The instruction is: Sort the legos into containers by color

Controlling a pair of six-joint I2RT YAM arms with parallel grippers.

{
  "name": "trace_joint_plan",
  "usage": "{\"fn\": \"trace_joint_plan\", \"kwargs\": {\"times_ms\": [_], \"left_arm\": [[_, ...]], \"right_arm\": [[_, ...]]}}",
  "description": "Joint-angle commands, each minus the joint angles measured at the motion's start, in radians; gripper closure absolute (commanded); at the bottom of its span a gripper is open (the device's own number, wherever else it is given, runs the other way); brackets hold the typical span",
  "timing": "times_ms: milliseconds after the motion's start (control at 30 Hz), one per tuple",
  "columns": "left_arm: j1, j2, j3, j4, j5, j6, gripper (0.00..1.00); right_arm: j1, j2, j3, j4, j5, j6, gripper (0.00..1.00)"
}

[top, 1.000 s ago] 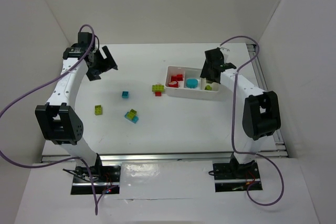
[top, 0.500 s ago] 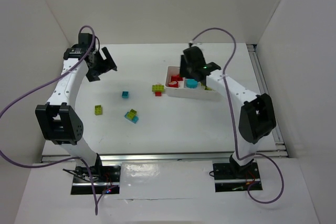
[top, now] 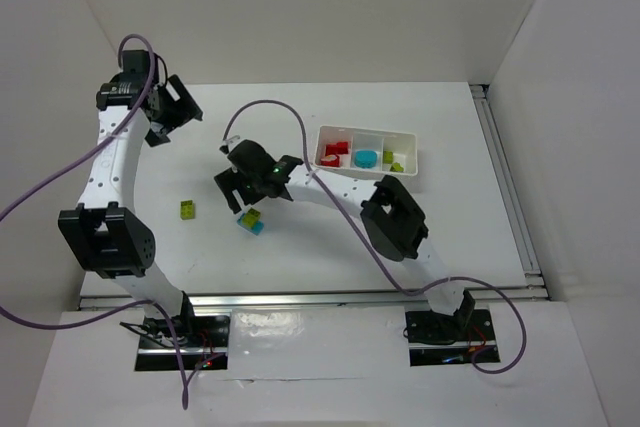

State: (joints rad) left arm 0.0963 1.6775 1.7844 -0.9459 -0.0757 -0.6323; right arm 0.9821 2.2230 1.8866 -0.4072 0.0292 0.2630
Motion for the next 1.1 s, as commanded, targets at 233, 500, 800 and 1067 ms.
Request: {"fn": "trace_joint_plan", "kwargs": {"times_ms": [233,500,800,1067], "left_arm": [[0.04,0.007,-0.084,-0.083,-0.102,-0.027,0.0],[0.04,0.045,-0.371,0.001,-0.081,-0.061,0.0],[0.04,0.128,-0.471,0.068,-0.136,-0.079,0.0],[0.072,0.189,-0.487,0.18,-0.121,-0.049,0.03]], "right_arm": [[-0.006,0.098,0.206,-0.058,0.02,0.027,0.18],[-0.079,-0.256,-0.183,0.1,0.122,0.027,0.18],[-0.218,-0.517,-0.382,0.1,0.264,0.091,0.18],[-0.319,-0.551,-0.402,0.039,0.288,0.101,0.22]]}}
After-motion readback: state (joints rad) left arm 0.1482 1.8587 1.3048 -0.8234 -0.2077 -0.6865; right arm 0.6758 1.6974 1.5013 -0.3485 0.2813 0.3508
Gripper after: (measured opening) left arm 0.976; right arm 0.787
